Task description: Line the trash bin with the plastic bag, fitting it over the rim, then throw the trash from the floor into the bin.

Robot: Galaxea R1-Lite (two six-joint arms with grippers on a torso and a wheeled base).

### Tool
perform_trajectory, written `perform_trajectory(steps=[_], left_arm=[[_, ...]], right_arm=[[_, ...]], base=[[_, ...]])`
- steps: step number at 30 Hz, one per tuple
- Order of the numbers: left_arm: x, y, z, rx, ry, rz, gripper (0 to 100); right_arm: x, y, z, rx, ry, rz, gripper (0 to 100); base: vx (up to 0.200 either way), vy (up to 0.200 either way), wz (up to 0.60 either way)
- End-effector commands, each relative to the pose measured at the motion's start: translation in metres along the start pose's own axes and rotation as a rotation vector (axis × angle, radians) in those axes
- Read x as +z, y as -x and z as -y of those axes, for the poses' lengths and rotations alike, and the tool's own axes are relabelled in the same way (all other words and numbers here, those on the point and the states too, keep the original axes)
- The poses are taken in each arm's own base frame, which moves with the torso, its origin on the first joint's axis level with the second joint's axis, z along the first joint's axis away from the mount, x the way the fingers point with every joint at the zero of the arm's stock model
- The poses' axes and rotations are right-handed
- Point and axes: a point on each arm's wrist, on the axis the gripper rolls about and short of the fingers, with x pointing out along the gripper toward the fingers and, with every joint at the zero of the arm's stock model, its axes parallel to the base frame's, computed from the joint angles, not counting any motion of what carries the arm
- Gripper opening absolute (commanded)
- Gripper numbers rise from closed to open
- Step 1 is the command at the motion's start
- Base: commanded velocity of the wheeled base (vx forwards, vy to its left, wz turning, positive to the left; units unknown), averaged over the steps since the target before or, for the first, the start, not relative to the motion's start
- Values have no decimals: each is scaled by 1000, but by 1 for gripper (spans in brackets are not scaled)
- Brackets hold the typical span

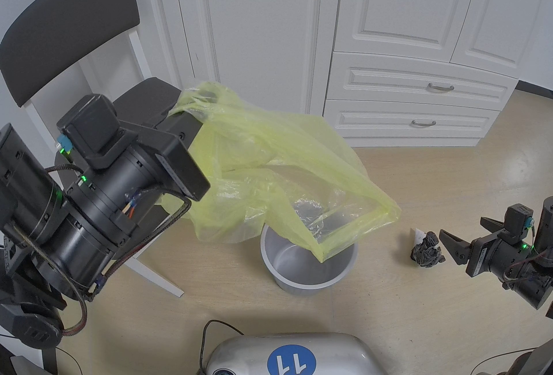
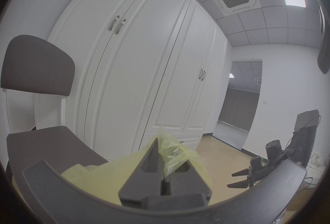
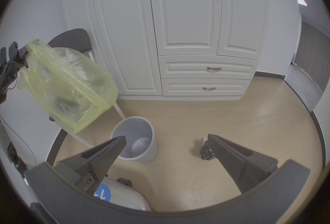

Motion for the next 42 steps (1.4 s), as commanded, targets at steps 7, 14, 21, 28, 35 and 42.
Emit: perform_trajectory(steps=[7,14,21,28,35,42], left_arm=[[10,5,1,-9,5,30,0],[-3,-3,6,-15,8,-7,0],[-11,-13,6,31,7,-14,0],[-6,-12,6,30,12,11,0],[-2,-12,7,28,17,29,0],[2,-13,7,45,20,57,0]], right_arm=[[2,-11,-24,107,-40,-32,100],[1,-13,-67,294,-143,-96,100],[-25,1,-77,501,-69,-234,100],[-38,-19,-91,487,-59,-281,100],[-50,-39,-104,472,-137,-293,100],[-53,-56,-123,472,-380,-184,100]], base=[[0,0,0],[0,0,0],[0,0,0],[0,0,0],[0,0,0],[0,0,0]])
